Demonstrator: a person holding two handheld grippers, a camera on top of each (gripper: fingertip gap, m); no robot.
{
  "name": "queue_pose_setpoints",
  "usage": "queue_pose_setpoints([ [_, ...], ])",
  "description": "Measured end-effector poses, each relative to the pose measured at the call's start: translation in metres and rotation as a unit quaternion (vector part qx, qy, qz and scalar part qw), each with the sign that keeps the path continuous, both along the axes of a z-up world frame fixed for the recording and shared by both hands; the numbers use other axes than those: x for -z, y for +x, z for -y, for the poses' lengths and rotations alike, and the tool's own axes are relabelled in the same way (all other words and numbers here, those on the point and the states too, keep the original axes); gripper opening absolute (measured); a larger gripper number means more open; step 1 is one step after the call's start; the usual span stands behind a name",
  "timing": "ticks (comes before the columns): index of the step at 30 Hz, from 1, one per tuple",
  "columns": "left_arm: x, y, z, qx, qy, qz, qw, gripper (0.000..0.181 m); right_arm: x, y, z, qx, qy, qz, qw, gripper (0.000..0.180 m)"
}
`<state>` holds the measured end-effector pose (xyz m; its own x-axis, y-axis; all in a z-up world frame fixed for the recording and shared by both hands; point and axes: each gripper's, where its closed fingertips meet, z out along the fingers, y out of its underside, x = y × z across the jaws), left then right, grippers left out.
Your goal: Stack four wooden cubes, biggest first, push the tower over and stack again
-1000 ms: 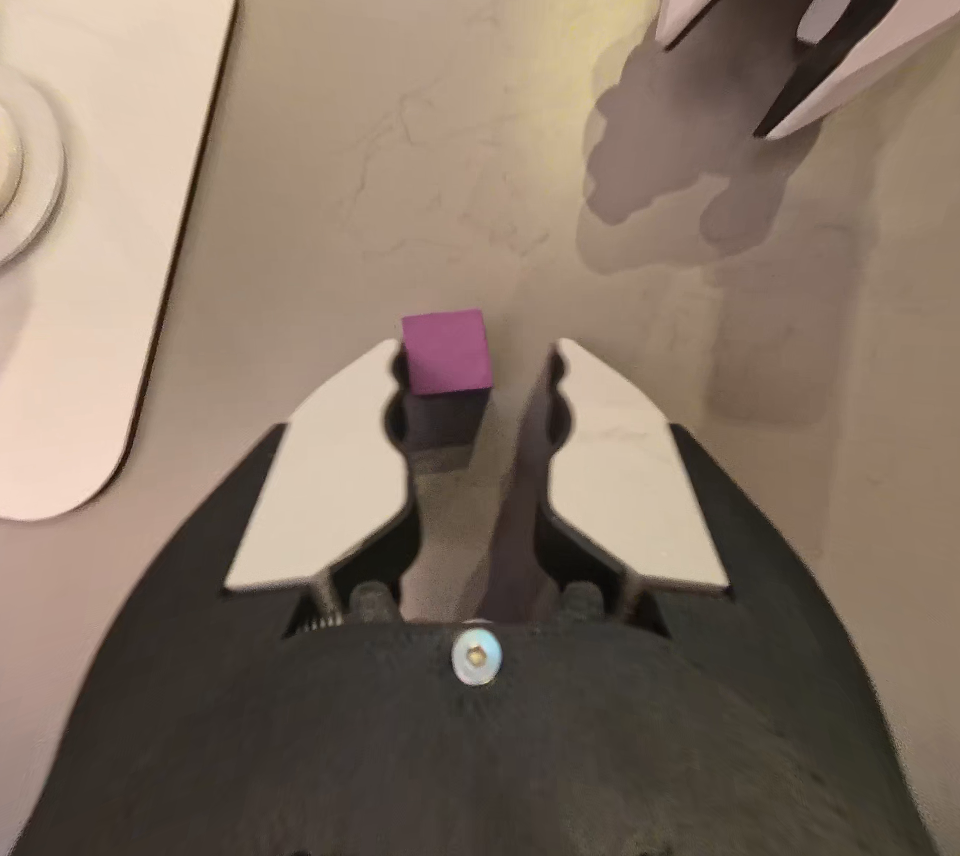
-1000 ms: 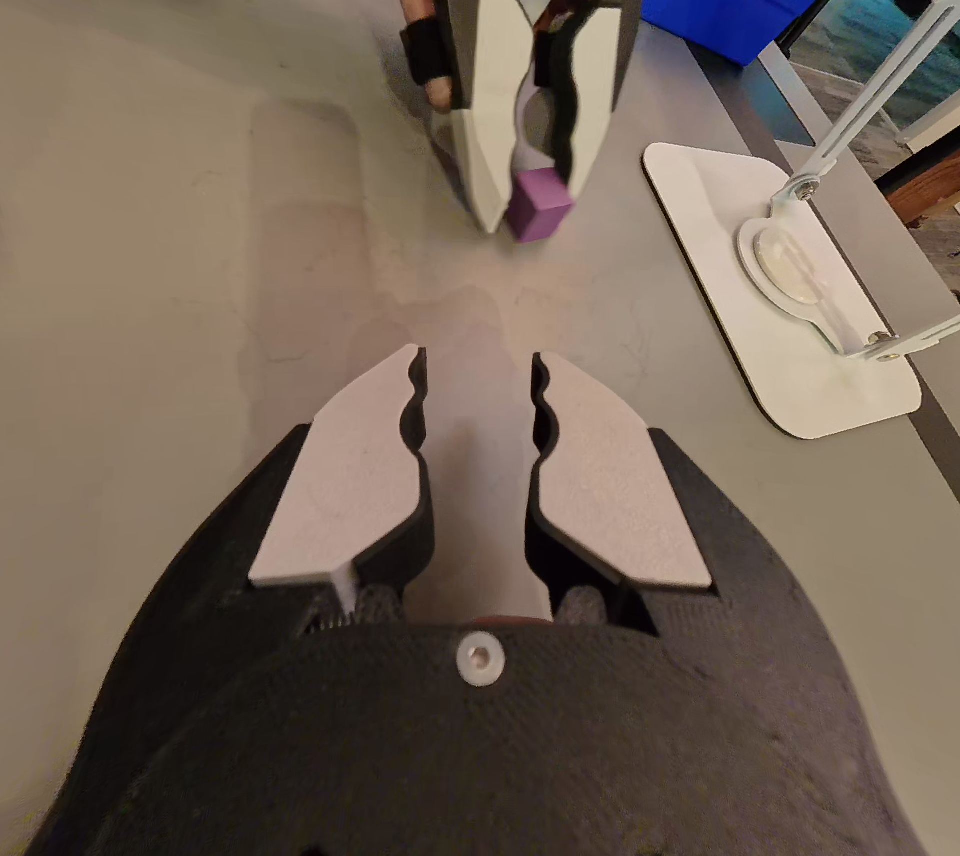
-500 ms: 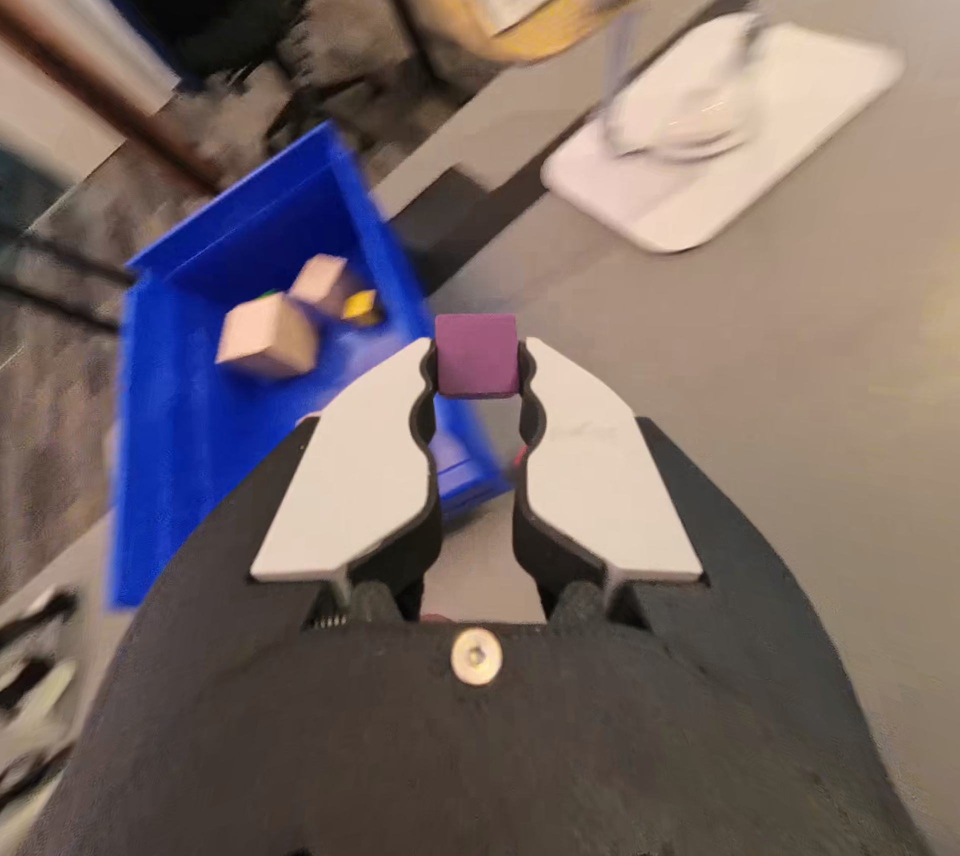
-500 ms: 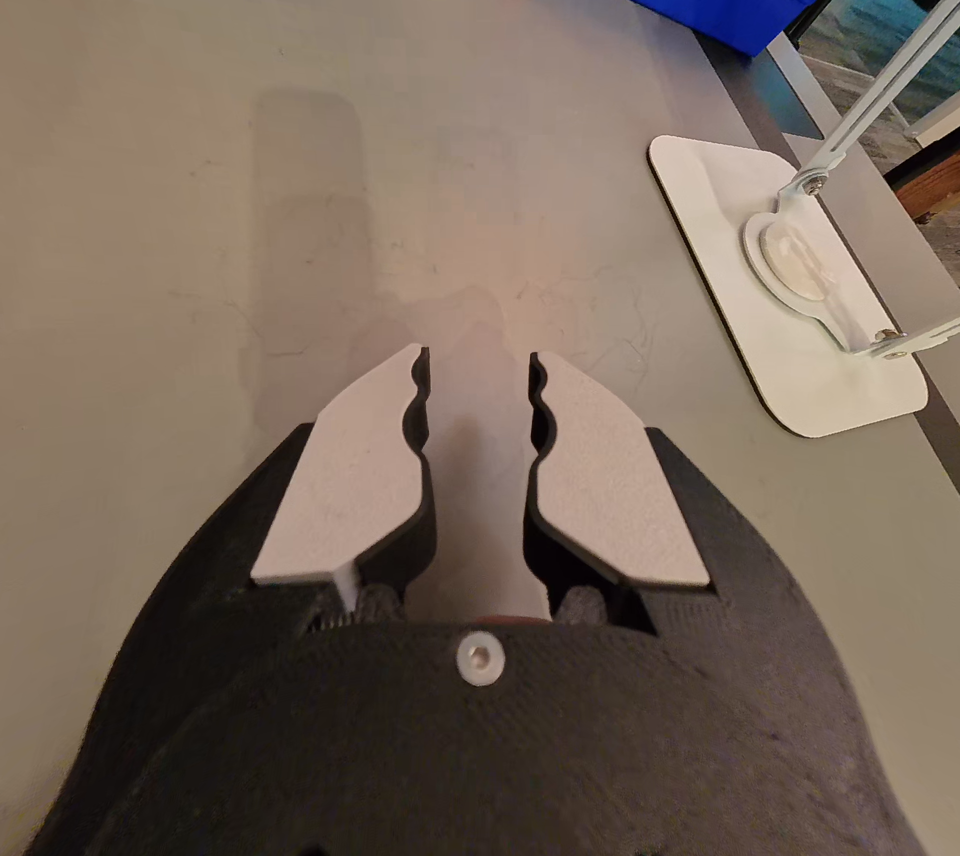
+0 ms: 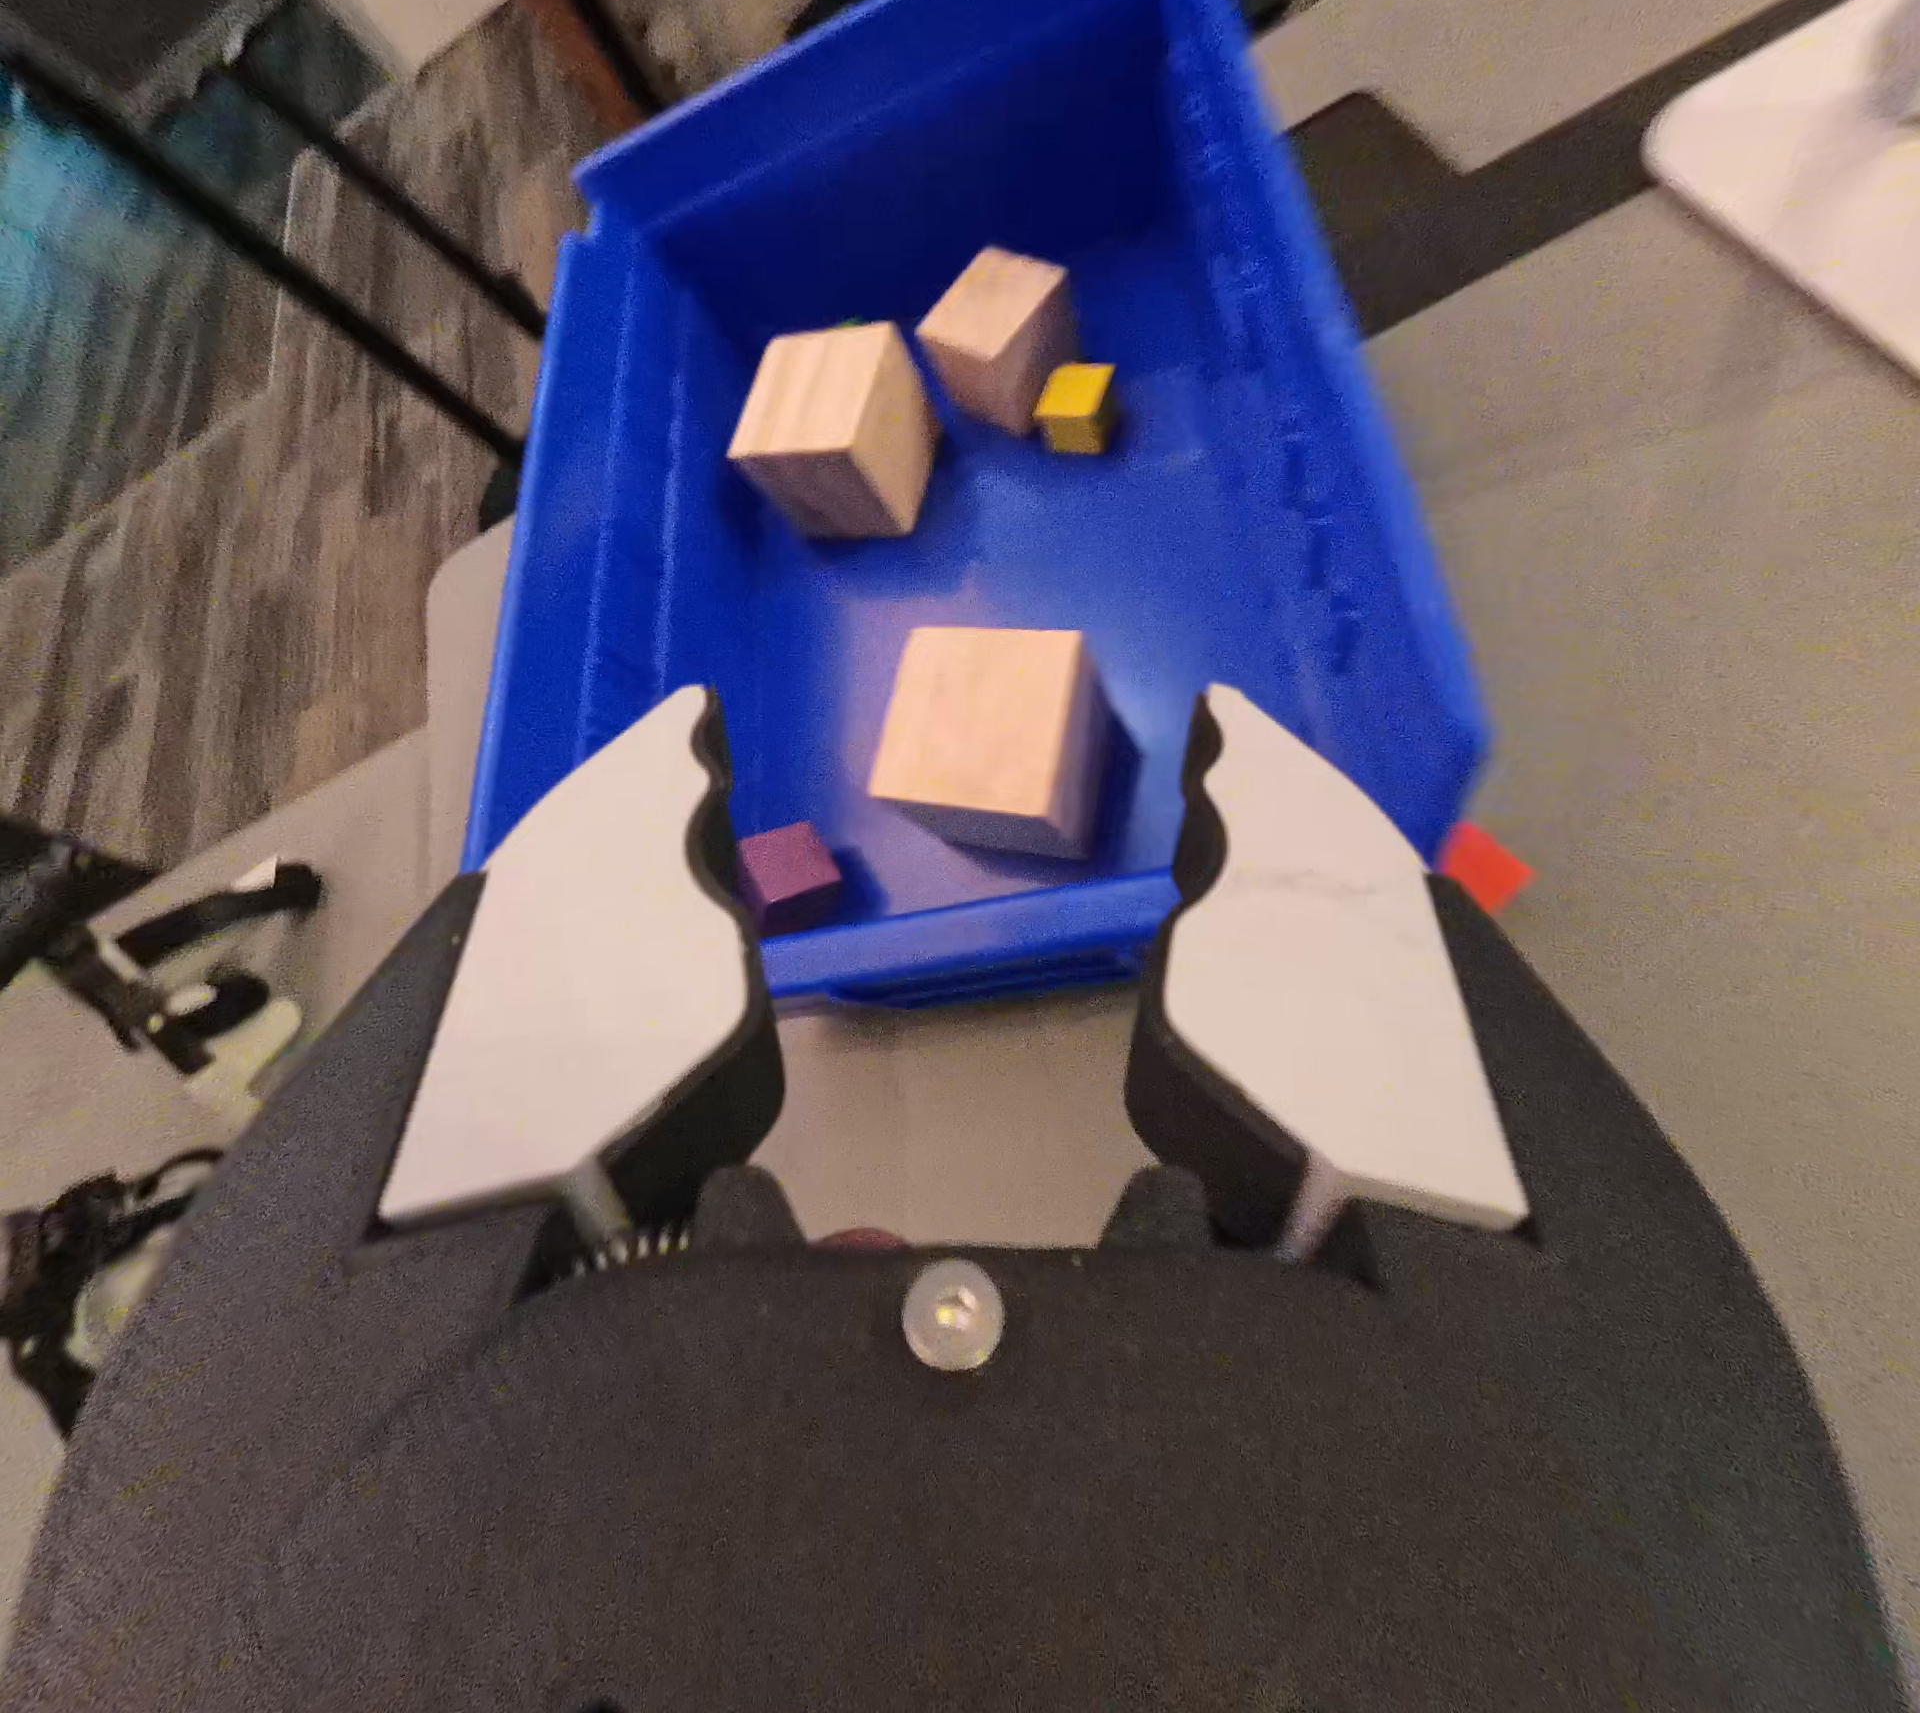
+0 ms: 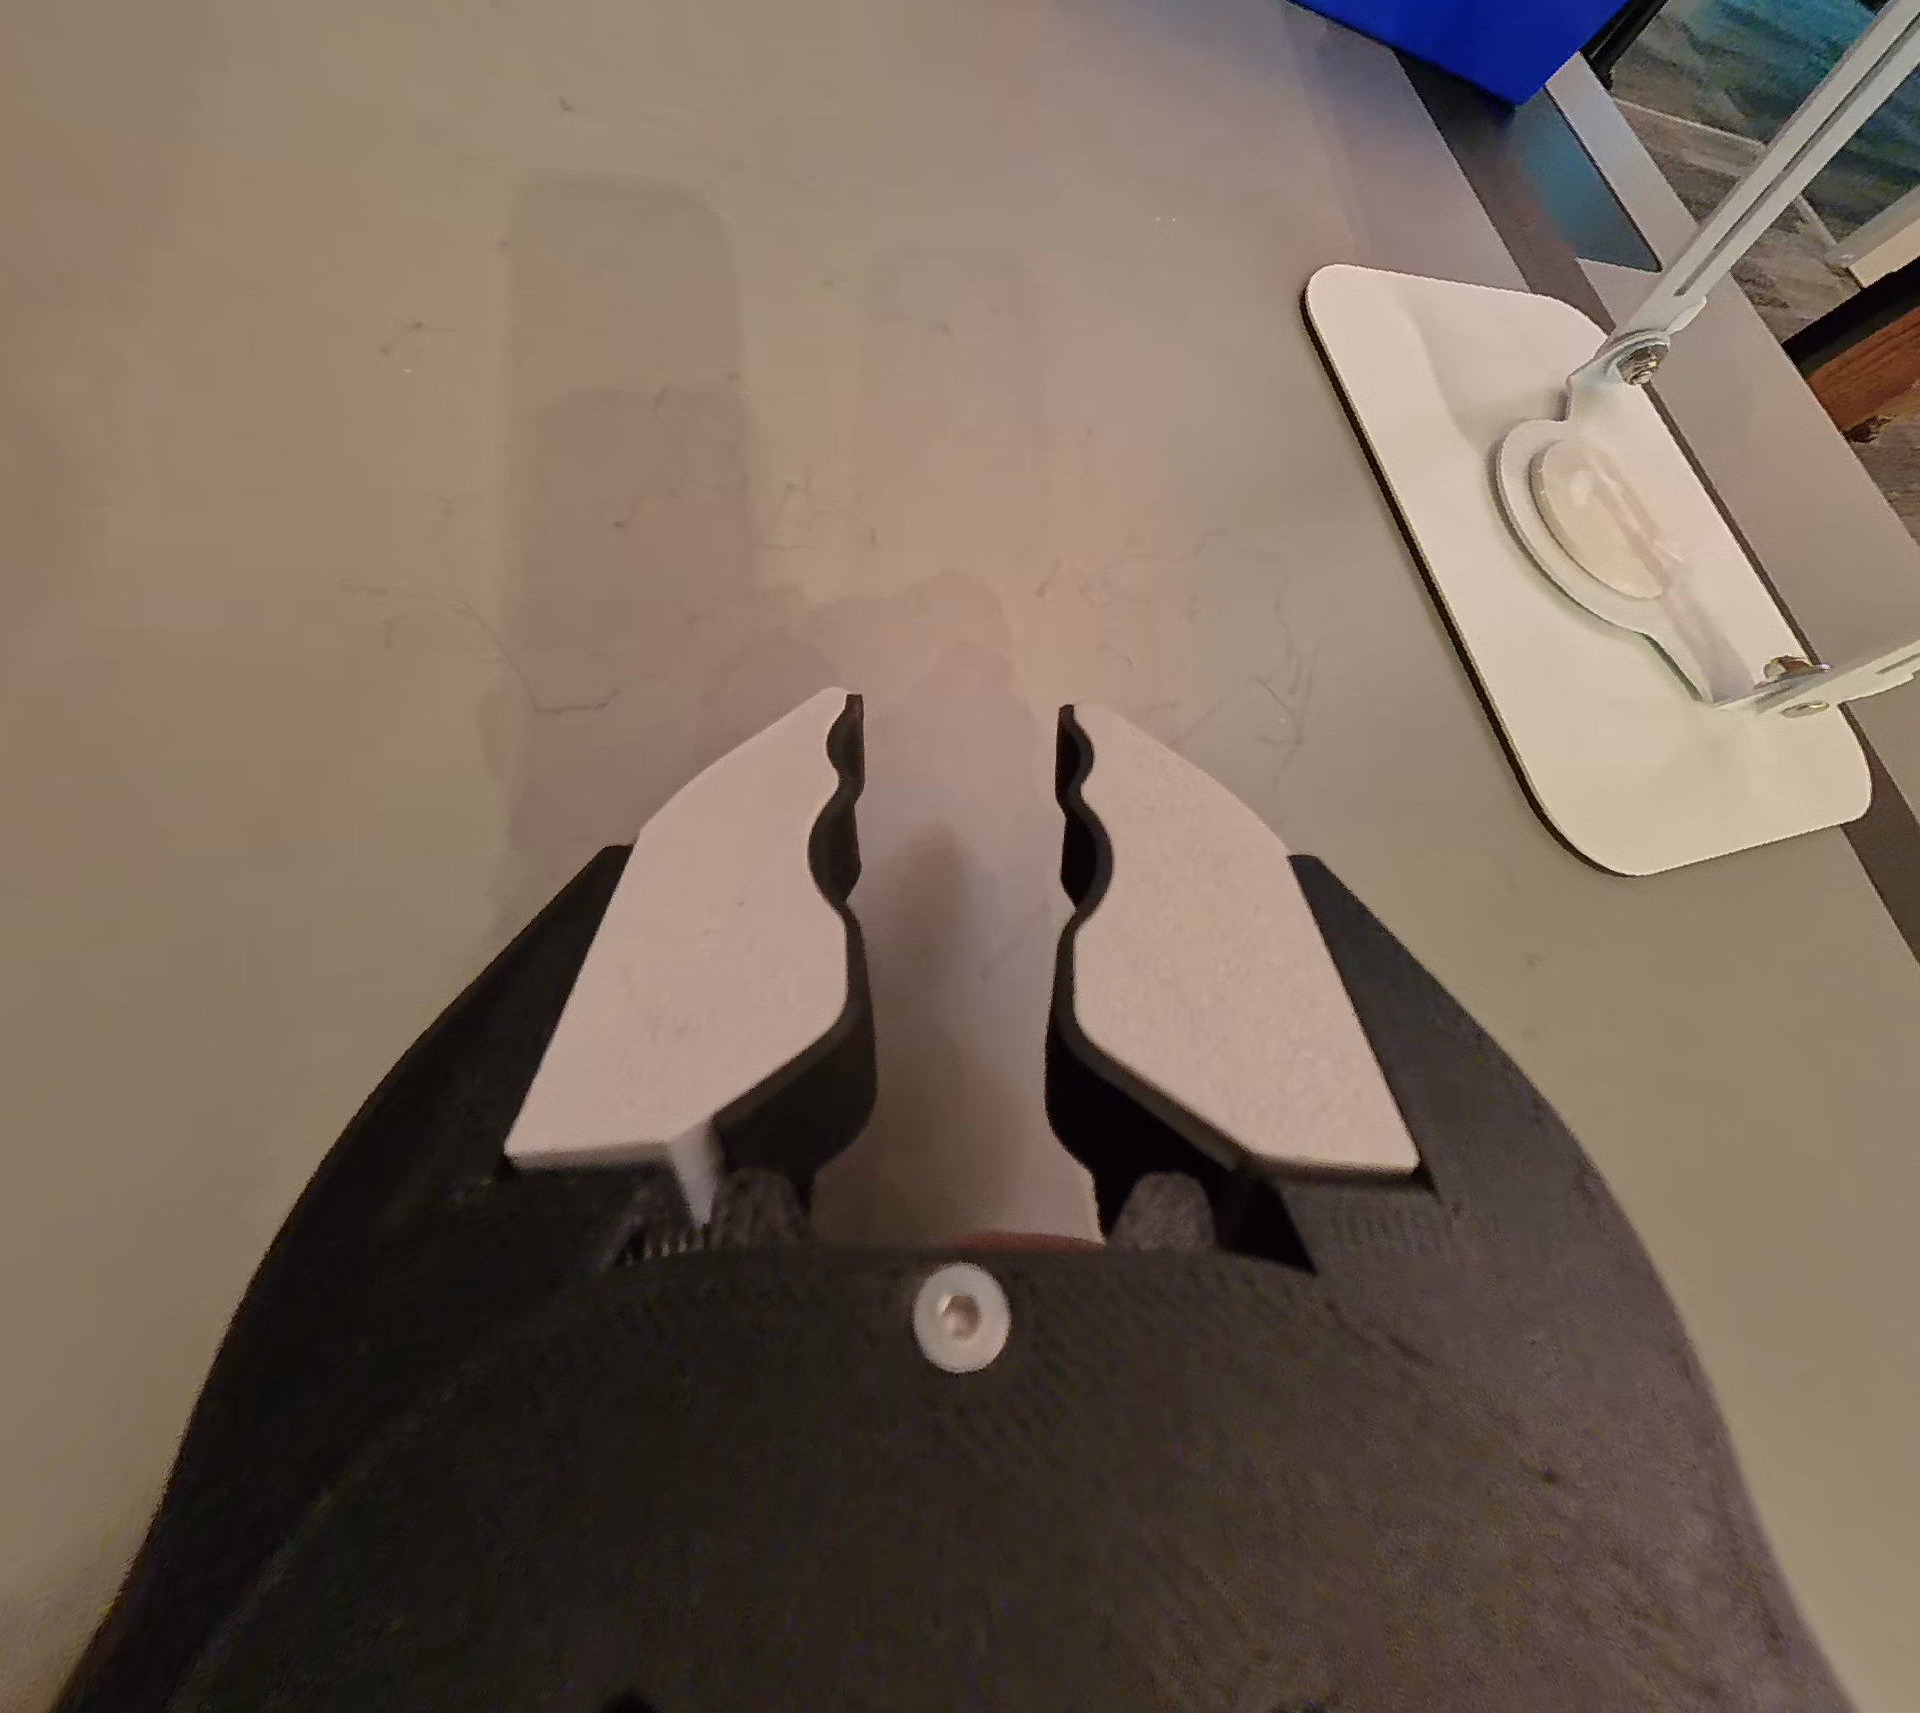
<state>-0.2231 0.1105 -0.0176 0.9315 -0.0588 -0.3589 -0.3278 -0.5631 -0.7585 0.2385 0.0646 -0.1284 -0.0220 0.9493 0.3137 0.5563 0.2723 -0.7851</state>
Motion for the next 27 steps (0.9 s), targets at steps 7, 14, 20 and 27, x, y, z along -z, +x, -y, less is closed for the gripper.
queue_pose_setpoints([
  [7,0.033,0.172,0.054,0.293,-0.060,-0.134,0.945,0.049,0.001,0.000,0.001,-0.005,0.004,0.004,1.000,0.035],
  [14,0.107,0.155,0.043,0.290,-0.200,-0.123,0.928,0.081,0.002,0.000,0.003,-0.008,0.009,0.006,1.000,0.035],
  [20,0.135,0.133,0.045,0.218,-0.277,-0.031,0.935,0.101,0.002,0.001,0.004,-0.010,0.007,0.008,1.000,0.035],
  [27,0.134,0.144,0.056,0.249,-0.279,-0.021,0.927,0.095,0.003,0.001,0.004,-0.011,0.006,0.010,1.000,0.035],
])
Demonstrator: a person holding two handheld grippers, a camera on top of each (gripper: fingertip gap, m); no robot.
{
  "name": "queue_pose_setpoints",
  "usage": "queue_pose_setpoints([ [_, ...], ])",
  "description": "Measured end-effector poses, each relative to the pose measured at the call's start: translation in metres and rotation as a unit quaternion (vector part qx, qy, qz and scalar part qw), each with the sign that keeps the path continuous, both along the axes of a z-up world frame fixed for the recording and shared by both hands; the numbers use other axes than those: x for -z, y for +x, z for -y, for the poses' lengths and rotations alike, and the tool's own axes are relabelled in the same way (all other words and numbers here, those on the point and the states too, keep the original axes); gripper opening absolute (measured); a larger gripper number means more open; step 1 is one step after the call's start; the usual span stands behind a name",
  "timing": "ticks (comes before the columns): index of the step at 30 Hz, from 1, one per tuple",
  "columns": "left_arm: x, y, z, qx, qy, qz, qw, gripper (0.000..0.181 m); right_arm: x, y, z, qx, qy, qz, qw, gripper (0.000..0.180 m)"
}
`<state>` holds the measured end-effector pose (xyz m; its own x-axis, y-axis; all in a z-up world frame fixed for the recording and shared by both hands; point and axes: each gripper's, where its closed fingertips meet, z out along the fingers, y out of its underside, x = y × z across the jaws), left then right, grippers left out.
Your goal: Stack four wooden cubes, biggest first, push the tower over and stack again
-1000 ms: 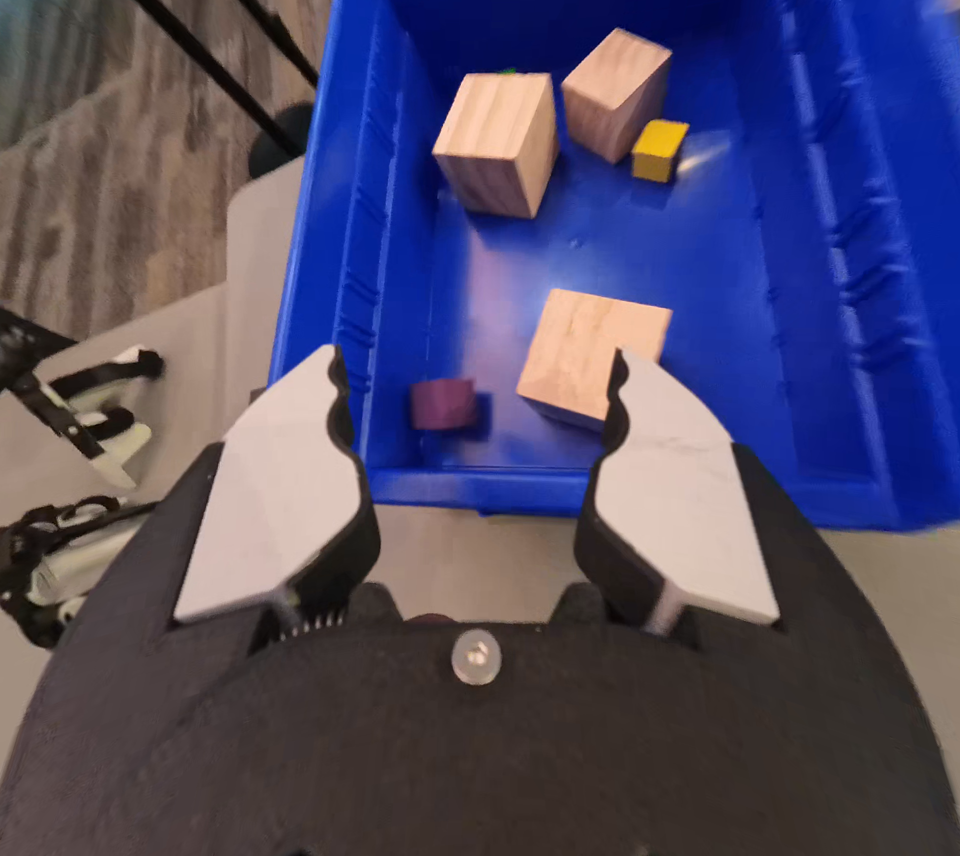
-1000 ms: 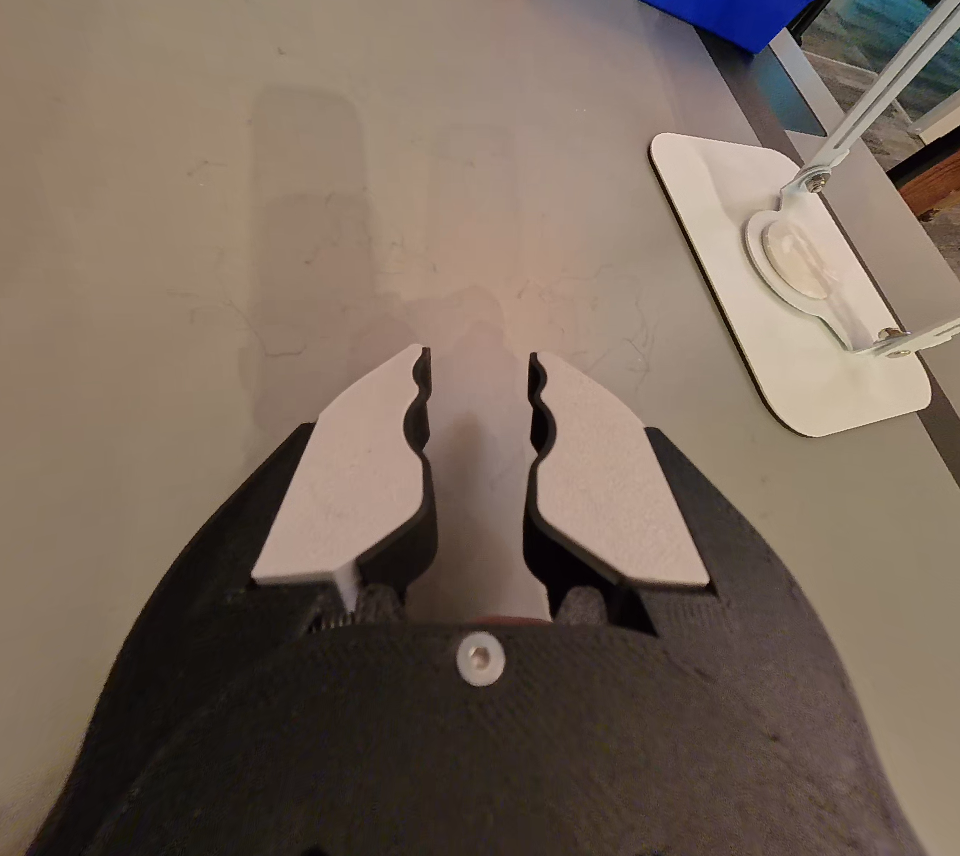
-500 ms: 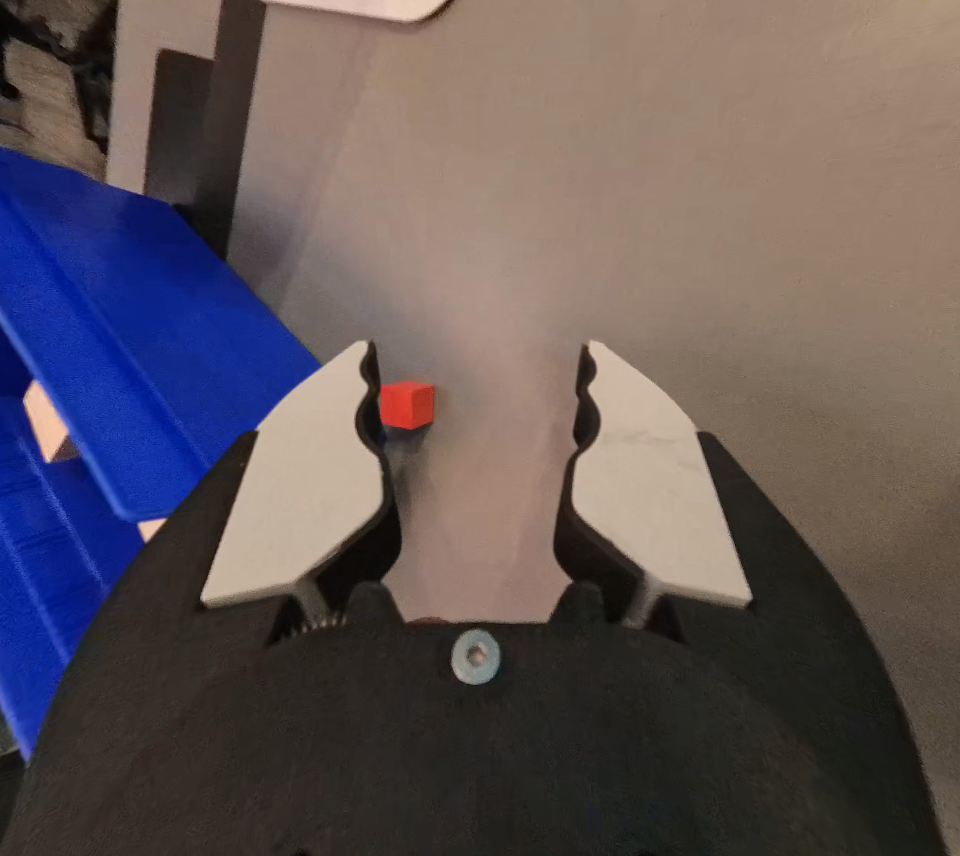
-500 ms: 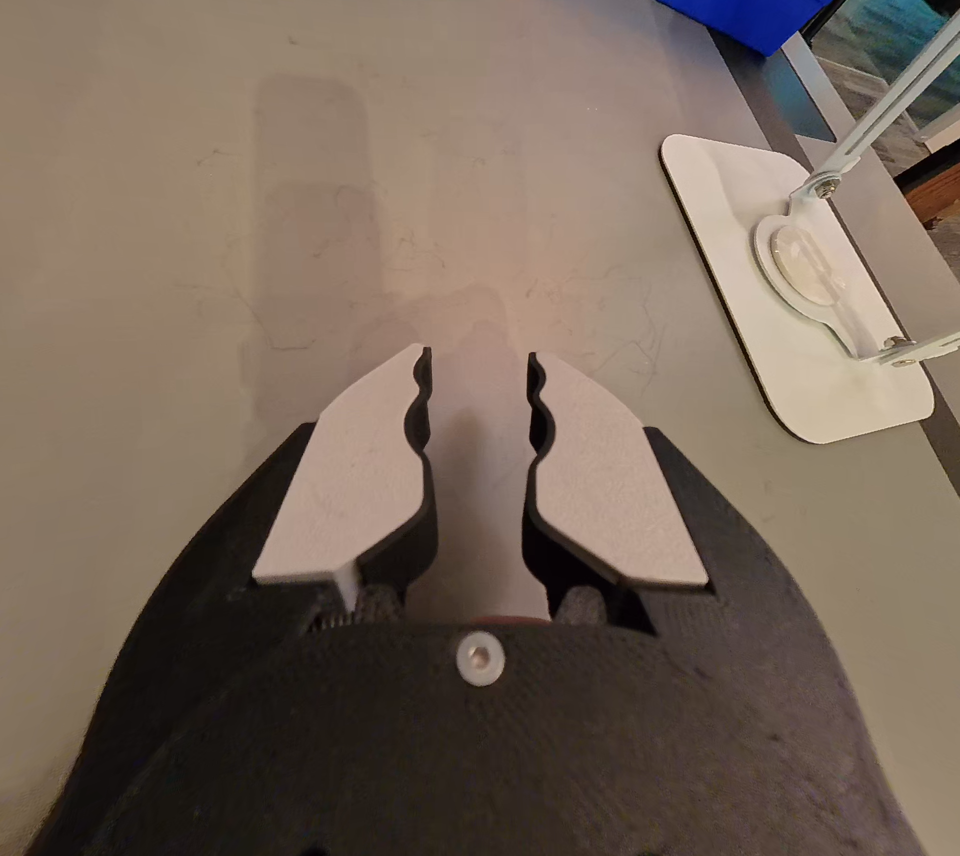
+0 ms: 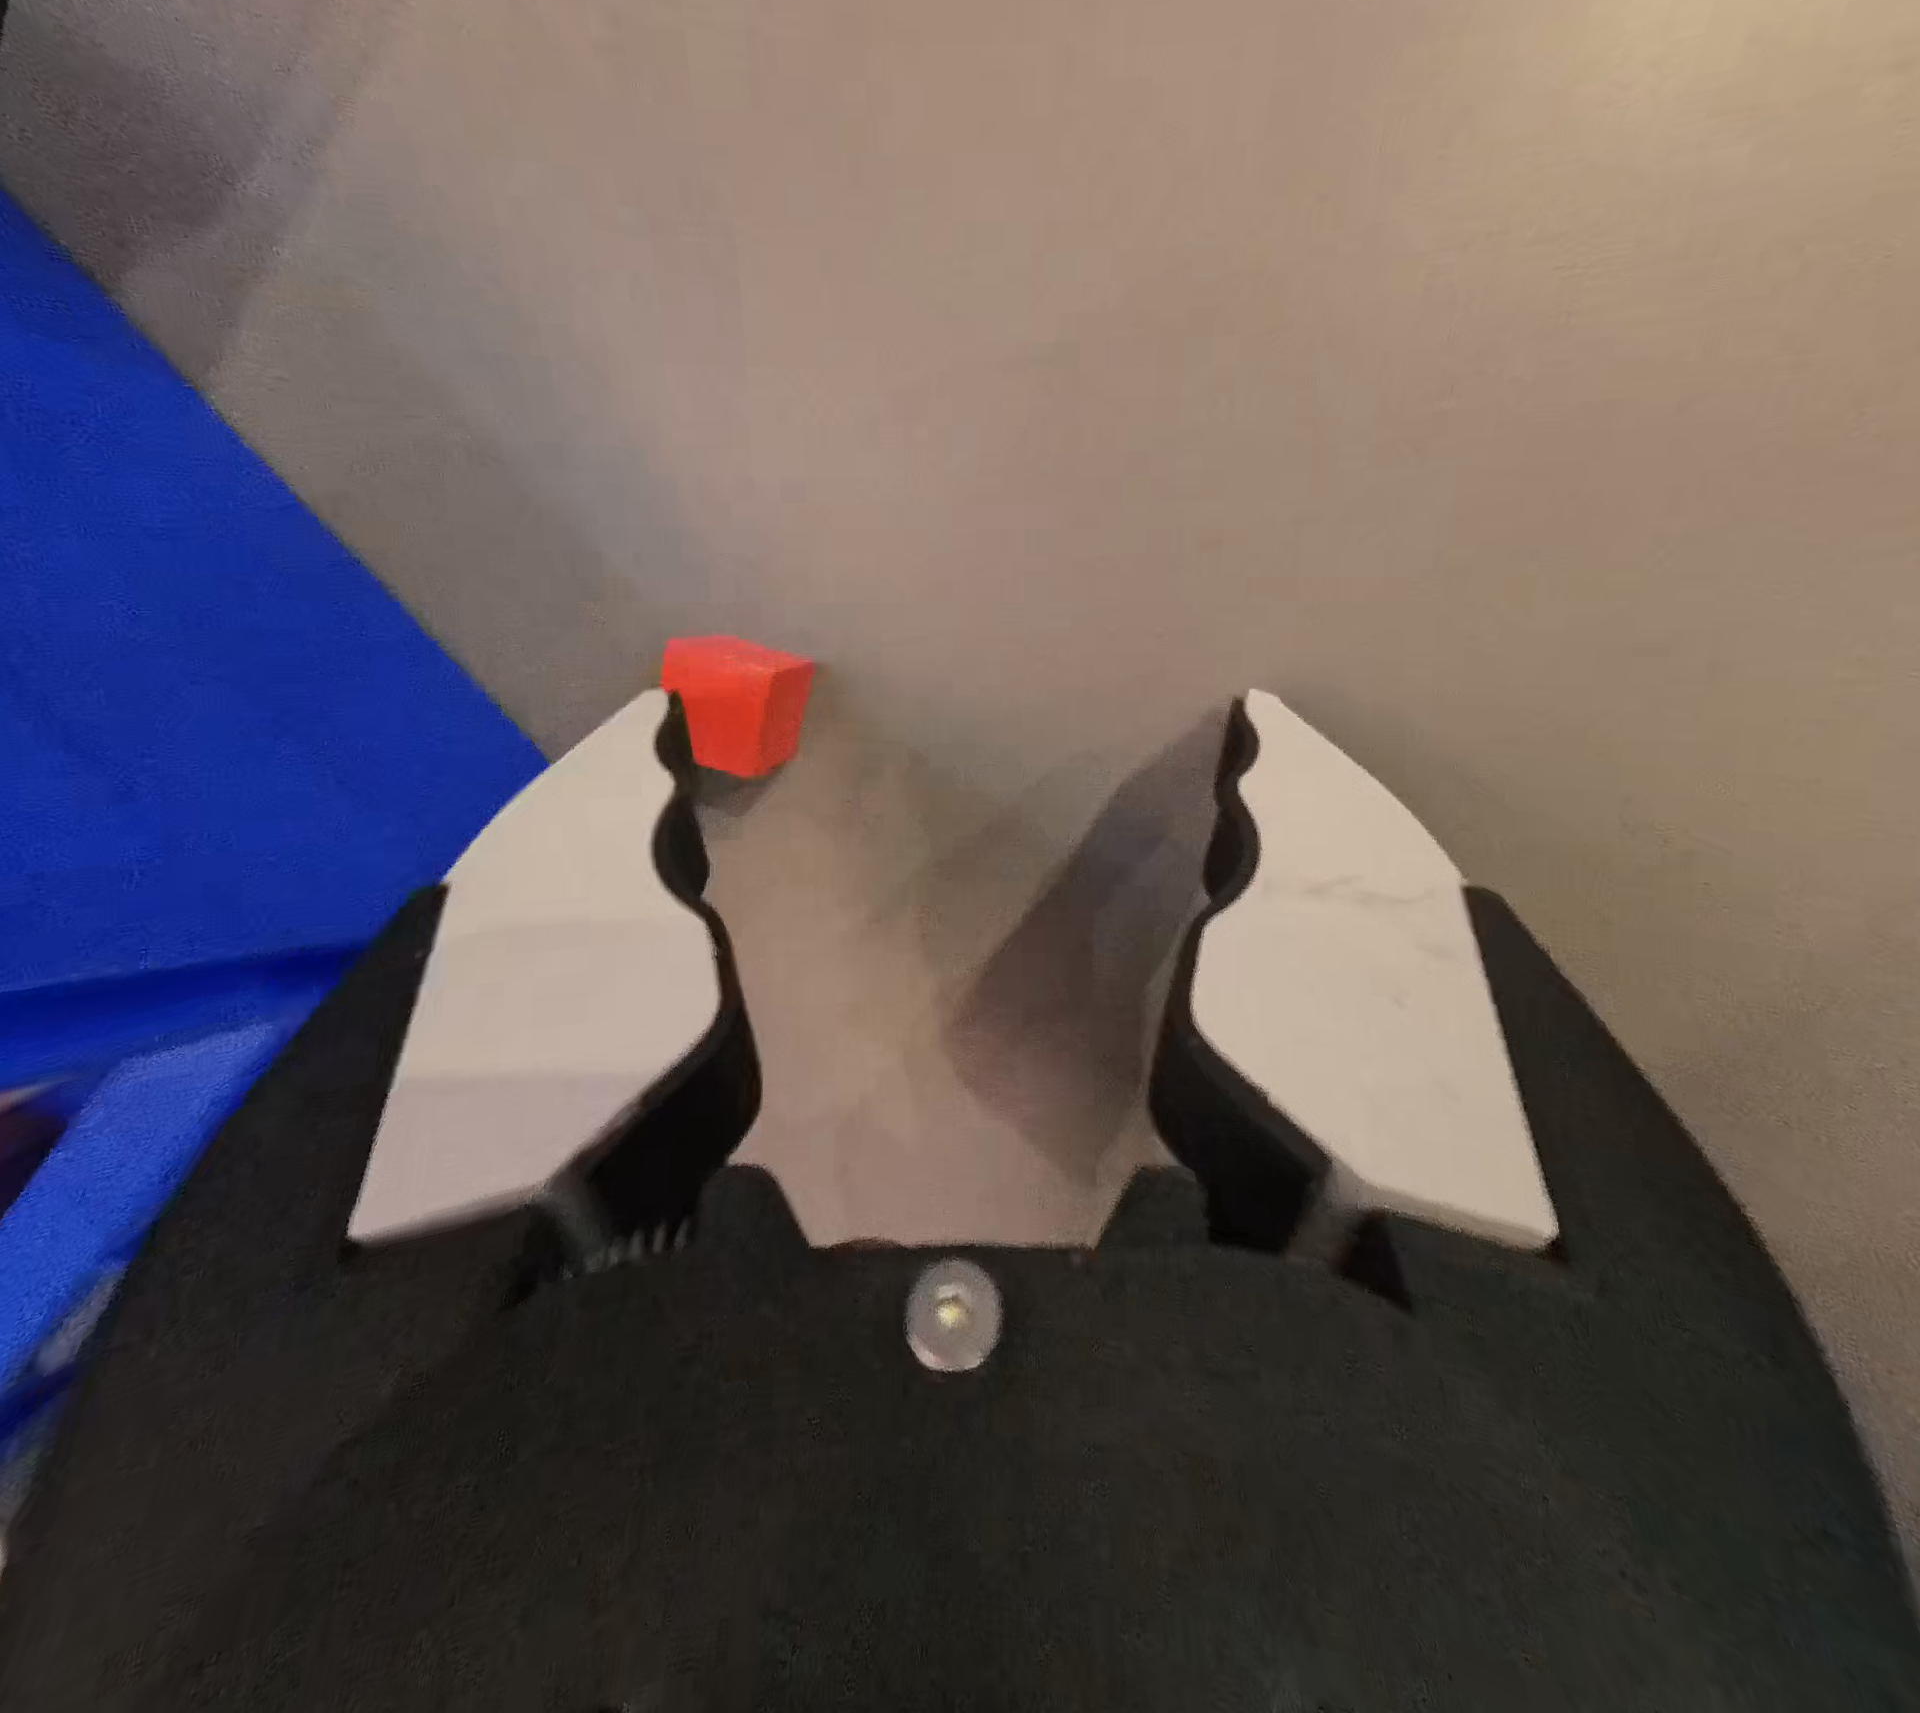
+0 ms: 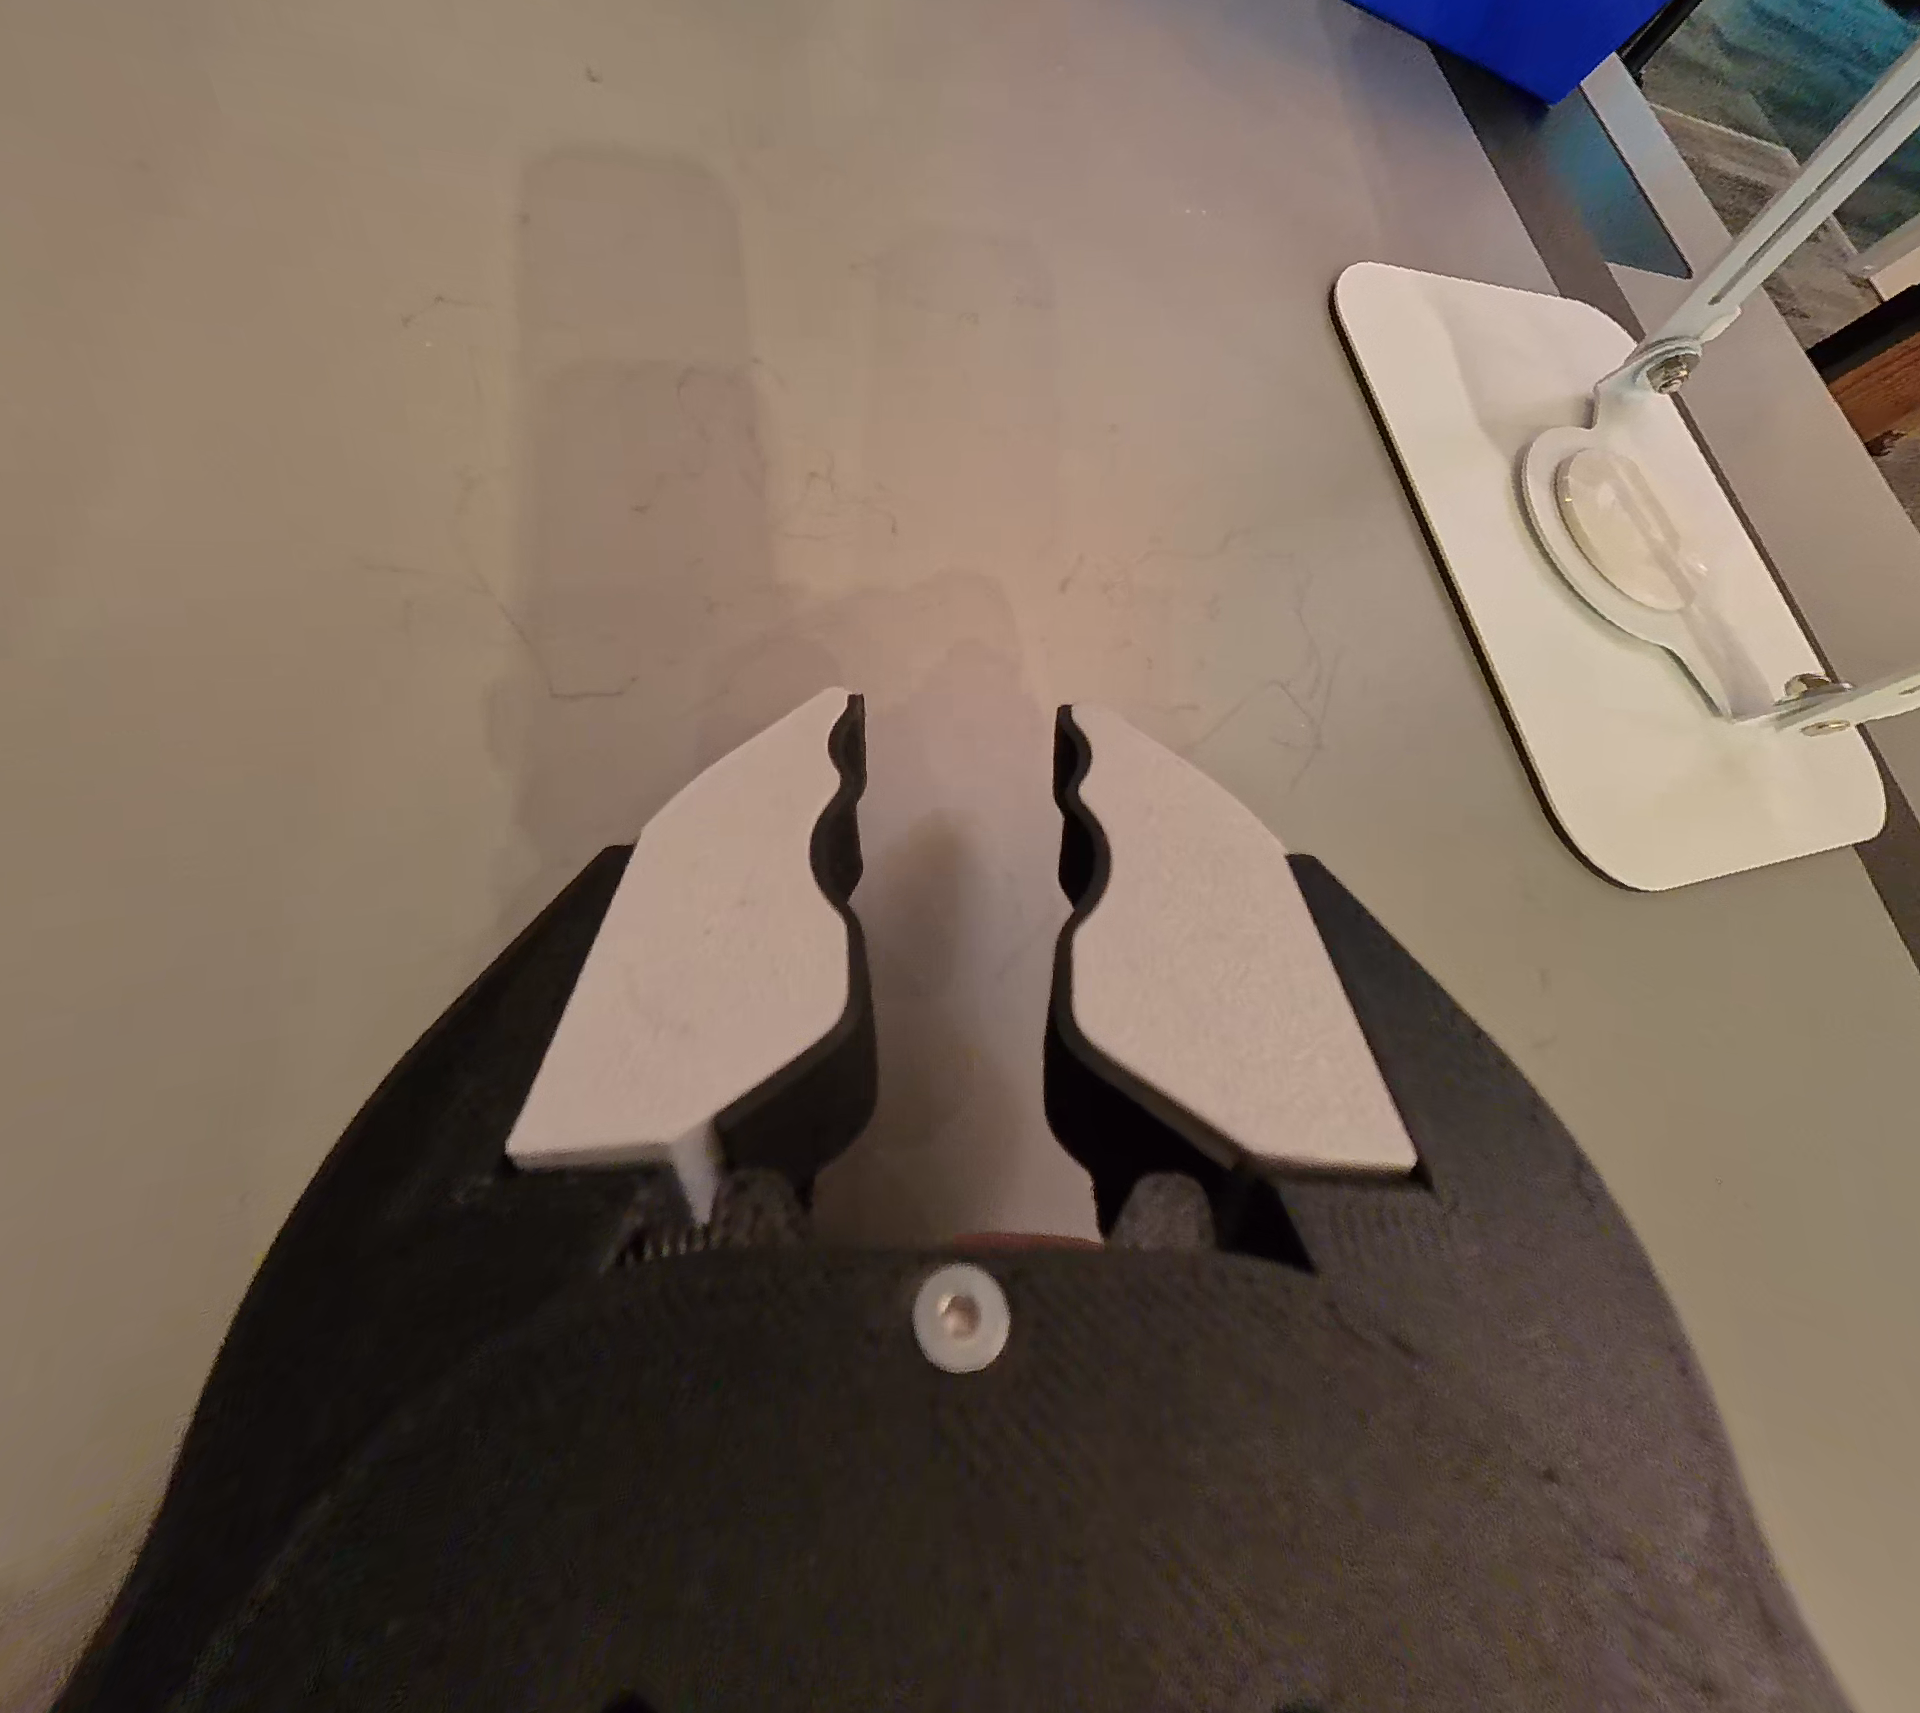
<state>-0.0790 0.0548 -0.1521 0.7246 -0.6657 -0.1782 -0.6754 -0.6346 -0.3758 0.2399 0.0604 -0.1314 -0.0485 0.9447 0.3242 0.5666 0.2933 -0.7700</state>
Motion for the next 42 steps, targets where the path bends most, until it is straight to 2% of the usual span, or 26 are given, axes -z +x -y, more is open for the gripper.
queue_pose_setpoints([
  [1,-0.003,0.011,0.007,0.022,-0.003,0.014,1.000,0.088,0.000,0.000,0.000,0.000,0.000,0.000,1.000,0.035],
  [3,-0.012,0.030,0.016,0.049,0.005,0.042,0.998,0.065,0.000,0.000,0.000,0.000,0.000,0.000,1.000,0.035],
  [6,-0.020,0.031,0.014,0.036,0.041,0.054,0.997,0.076,0.001,-0.001,0.000,-0.001,0.001,0.002,1.000,0.035],
  [8,-0.013,0.041,0.018,0.038,0.023,0.073,0.996,0.081,0.001,-0.001,0.000,-0.001,0.002,0.003,1.000,0.035],
  [12,0.000,0.074,0.035,0.088,-0.005,0.098,0.991,0.087,0.001,-0.001,0.001,-0.001,0.002,0.002,1.000,0.035],
  [15,-0.001,0.104,0.048,0.131,-0.013,0.135,0.982,0.083,0.001,-0.001,0.001,-0.002,0.003,0.004,1.000,0.035],
  [17,0.003,0.113,0.052,0.132,-0.028,0.143,0.981,0.057,0.002,0.000,0.001,-0.002,0.003,0.005,1.000,0.035],
  [19,0.002,0.118,0.054,0.130,-0.037,0.170,0.976,0.022,0.002,-0.001,0.000,-0.002,0.004,0.006,1.000,0.035],
  [23,-0.018,0.109,0.048,0.124,0.000,0.182,0.975,0.022,0.002,-0.002,0.000,-0.003,0.005,0.005,1.000,0.035],
  [27,-0.083,0.054,0.018,0.058,0.108,0.147,0.981,0.022,0.002,-0.001,0.001,-0.003,0.004,0.005,1.000,0.034],
  [31,-0.146,-0.055,-0.037,-0.088,0.233,0.071,0.966,0.022,0.003,-0.001,0.001,-0.003,0.004,0.008,1.000,0.034],
  [34,-0.148,-0.127,-0.073,-0.188,0.235,0.048,0.952,0.023,0.003,-0.002,0.000,-0.003,0.003,0.008,1.000,0.034],
  [37,-0.128,-0.170,-0.098,-0.242,0.204,0.035,0.948,0.023,0.003,0.000,0.001,-0.003,0.003,0.008,1.000,0.033],
  [39,-0.117,-0.184,-0.109,-0.252,0.202,0.025,0.946,0.024,0.003,-0.001,0.001,-0.003,0.003,0.008,1.000,0.033],
  [41,-0.106,-0.201,-0.111,-0.303,0.184,0.017,0.935,0.077,0.003,-0.001,0.001,-0.005,0.004,0.009,1.000,0.033],
  [42,-0.104,-0.199,-0.110,-0.305,0.176,0.027,0.935,0.077,0.004,-0.001,0.002,-0.006,0.005,0.010,1.000,0.033],
])
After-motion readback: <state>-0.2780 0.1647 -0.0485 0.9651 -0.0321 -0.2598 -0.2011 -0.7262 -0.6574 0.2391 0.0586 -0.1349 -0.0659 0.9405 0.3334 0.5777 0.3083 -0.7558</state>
